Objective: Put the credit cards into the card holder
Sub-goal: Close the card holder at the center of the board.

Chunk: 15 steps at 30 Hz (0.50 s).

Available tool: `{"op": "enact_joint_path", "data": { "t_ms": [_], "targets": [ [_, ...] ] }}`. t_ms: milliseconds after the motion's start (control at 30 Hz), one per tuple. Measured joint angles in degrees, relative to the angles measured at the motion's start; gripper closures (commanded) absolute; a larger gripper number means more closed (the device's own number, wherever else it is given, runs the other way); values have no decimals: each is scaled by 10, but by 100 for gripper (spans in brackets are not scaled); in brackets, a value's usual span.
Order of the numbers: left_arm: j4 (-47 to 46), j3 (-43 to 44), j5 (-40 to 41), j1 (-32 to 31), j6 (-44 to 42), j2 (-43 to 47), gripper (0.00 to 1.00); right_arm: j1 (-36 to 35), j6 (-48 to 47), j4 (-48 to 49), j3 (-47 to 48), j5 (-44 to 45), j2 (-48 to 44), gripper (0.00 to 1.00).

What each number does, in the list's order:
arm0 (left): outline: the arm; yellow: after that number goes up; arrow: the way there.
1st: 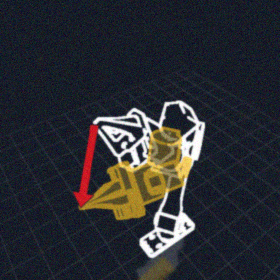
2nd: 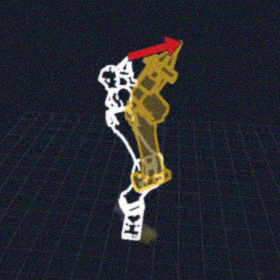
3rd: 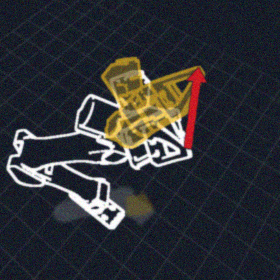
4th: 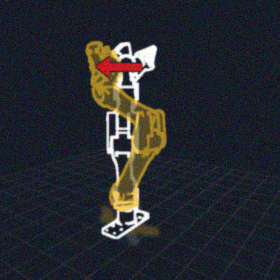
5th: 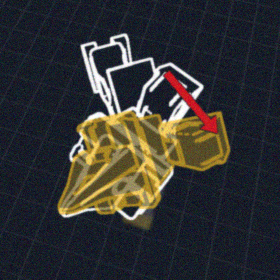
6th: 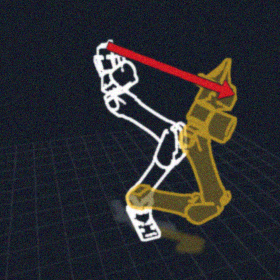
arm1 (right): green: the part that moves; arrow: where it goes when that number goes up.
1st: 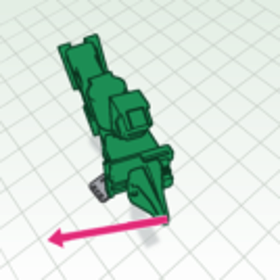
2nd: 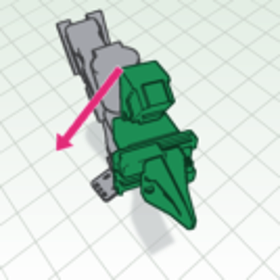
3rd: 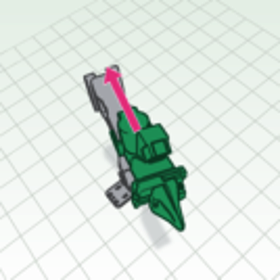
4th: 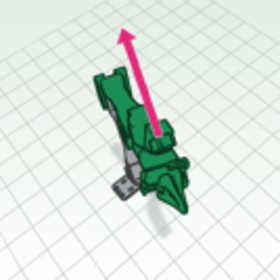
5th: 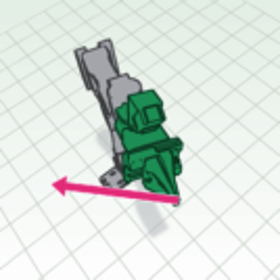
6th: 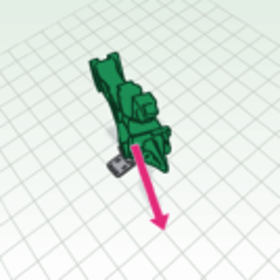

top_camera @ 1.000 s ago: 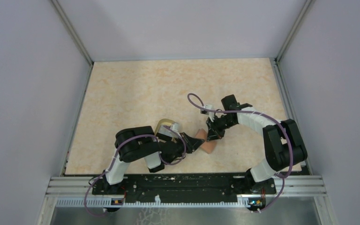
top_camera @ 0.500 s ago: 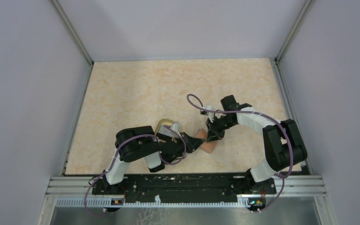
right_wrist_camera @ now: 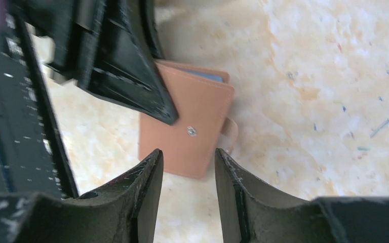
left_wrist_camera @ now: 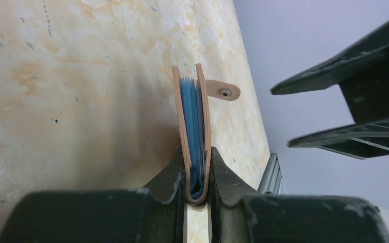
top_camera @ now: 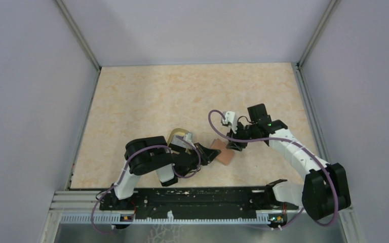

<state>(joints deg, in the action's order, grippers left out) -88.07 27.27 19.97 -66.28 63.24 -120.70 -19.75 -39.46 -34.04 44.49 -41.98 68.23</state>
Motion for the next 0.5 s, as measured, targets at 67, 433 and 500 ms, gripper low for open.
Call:
{"op": "enact_joint_path", "data": {
  "t_ms": [67, 433, 500],
  "targets": [
    [0, 0, 0, 0, 1, -1, 100, 0, 0, 13, -10, 32, 2, 53],
    [-2, 0, 1, 0, 2, -5, 100, 0, 28, 44, -13, 120, 73, 53],
    [-3, 0, 1, 0, 3, -6, 100, 0, 33, 45, -12, 119, 83, 55]
  ]
}}
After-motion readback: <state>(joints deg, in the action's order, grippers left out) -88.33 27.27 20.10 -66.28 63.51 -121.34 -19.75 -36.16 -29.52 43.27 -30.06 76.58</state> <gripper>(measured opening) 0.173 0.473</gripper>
